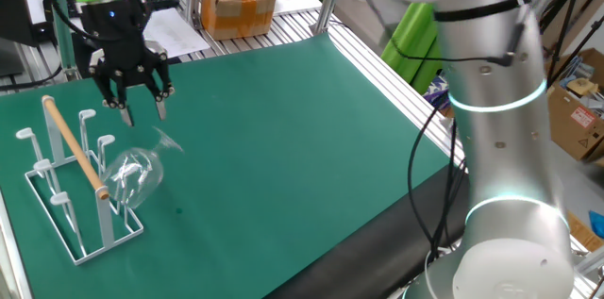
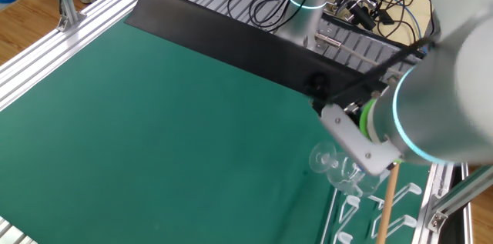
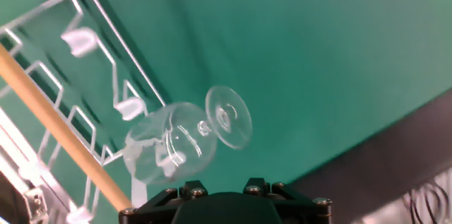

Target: Put the cup on the cup rack

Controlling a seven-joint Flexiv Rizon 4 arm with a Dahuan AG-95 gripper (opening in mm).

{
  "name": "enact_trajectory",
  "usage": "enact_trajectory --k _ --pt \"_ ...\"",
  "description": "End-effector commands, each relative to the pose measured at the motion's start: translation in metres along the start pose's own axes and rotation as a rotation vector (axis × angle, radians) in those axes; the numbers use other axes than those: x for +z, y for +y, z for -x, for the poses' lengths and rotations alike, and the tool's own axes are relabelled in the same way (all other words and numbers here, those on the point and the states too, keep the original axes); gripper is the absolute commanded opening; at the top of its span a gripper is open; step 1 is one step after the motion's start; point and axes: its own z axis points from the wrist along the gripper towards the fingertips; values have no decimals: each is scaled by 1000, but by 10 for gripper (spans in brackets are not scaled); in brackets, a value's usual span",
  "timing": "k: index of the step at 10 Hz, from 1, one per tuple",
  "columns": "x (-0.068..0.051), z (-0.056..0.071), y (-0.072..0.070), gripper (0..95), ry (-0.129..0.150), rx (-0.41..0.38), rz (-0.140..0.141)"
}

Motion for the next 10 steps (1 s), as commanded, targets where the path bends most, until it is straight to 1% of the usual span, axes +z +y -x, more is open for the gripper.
enact_trajectory --k 1,3,5,6,7,8,9,10 --pt "-8 7 1 570 8 -10 -24" --pt "-14 15 -5 570 -13 -28 -44" --pt "-16 25 -17 570 -20 -56 -44" --pt "-14 28 -22 380 -34 -65 -40" --pt "-14 30 -24 380 -53 -67 -37" --pt "-13 29 -27 570 -81 -68 -34" --pt "-14 28 -29 570 -116 -65 -29" --pt "-13 27 -31 570 -152 -63 -32"
